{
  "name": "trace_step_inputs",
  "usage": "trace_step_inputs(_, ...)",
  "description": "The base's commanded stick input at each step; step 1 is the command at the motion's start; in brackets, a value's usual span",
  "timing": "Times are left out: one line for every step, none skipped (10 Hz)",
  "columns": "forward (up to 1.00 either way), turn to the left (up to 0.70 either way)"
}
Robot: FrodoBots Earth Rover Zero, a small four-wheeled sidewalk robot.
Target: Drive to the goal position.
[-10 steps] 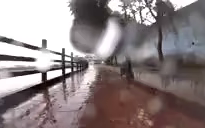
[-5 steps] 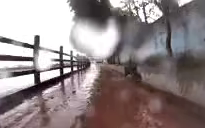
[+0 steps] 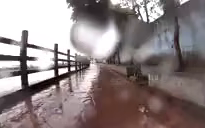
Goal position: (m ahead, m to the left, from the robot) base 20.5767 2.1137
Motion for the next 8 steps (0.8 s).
trace_step_inputs(1.00,0.00)
trace_step_inputs(1.00,0.00)
trace_step_inputs(1.00,0.00)
trace_step_inputs(1.00,0.00)
trace_step_inputs(1.00,0.10)
trace_step_inputs(1.00,0.24)
trace_step_inputs(1.00,0.32)
trace_step_inputs(1.00,0.00)
